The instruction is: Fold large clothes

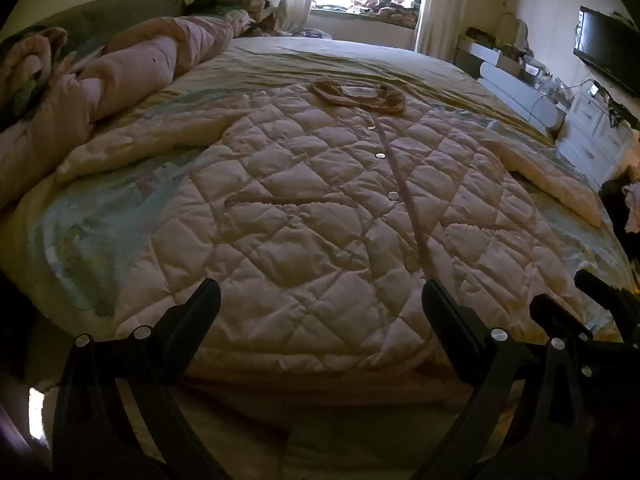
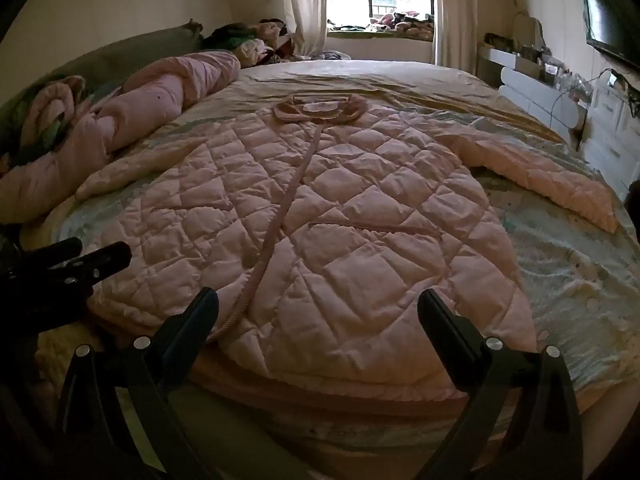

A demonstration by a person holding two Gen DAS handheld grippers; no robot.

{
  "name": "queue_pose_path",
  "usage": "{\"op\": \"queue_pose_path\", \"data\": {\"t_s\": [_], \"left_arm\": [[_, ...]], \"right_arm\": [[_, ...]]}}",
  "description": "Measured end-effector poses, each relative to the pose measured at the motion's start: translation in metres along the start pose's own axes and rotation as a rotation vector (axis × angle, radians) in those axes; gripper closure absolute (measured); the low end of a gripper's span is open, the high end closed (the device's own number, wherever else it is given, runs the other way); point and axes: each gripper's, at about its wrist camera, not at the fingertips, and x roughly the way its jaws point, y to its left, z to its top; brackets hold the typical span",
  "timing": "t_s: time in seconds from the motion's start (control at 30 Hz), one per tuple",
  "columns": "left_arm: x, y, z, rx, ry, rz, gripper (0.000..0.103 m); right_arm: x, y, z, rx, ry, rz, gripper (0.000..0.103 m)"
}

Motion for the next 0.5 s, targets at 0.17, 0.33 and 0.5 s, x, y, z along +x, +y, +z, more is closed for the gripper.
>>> {"op": "queue_pose_path", "data": {"t_s": [0.17,0.33,0.5], "left_arm": [[0.0012,-0.0003,0.0003,-0.001,0.003,-0.006,0.009],[0.0007,0.0003,0.0002,-0.005,-0.002,-0.008,0.009],[0.0004,0.0007,0.0002,-0.008,-0.002,-0.010,0.009]], "right_arm": [[-0.0013,0.0026,-0.0004,0.001,-0.001,0.001,0.004],[-0.0059,0.0065,0.0025,-0.006,-0.004,0.007,0.004],[-0.0039,0.0069,0.0014,-0.010,-0.006,0.001,0.004]]}}
